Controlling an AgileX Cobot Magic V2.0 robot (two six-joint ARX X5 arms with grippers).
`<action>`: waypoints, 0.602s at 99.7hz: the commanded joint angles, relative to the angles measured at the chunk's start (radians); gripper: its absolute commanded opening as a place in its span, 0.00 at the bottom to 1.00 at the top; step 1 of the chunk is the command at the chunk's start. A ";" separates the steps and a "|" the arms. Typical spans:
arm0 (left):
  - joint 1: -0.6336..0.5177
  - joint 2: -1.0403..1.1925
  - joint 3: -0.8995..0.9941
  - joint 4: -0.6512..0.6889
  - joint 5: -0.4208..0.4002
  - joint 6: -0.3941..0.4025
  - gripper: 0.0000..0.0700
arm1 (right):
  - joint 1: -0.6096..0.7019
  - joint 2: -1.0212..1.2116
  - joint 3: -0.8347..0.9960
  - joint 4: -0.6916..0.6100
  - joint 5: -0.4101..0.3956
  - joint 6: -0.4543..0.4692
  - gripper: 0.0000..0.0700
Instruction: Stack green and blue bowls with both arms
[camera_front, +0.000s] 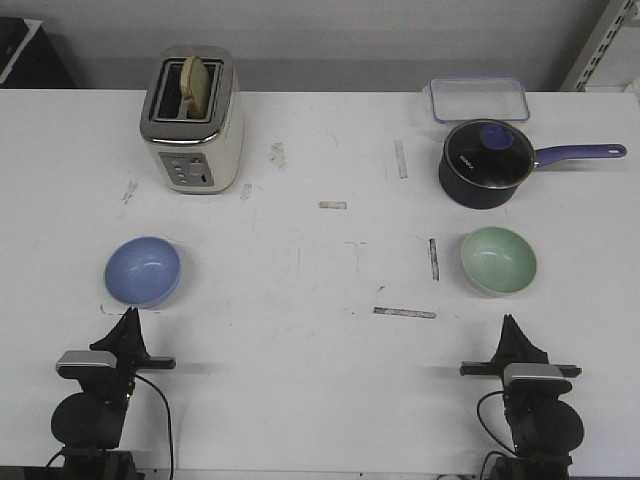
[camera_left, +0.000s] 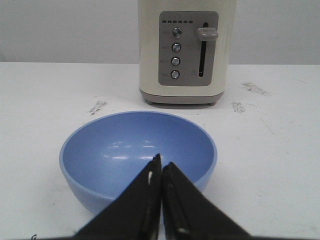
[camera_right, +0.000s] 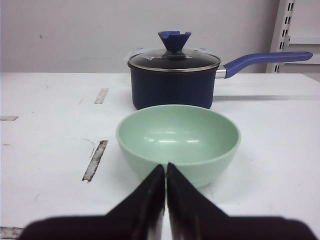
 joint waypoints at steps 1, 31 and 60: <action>0.002 -0.002 -0.022 0.013 -0.001 -0.001 0.00 | 0.000 0.000 -0.002 0.013 0.000 0.009 0.00; 0.003 -0.002 -0.022 0.013 -0.020 -0.002 0.00 | 0.000 0.000 -0.002 0.013 0.000 0.009 0.00; 0.003 -0.002 -0.022 0.014 -0.021 -0.002 0.00 | 0.000 0.000 -0.002 0.013 0.000 0.009 0.00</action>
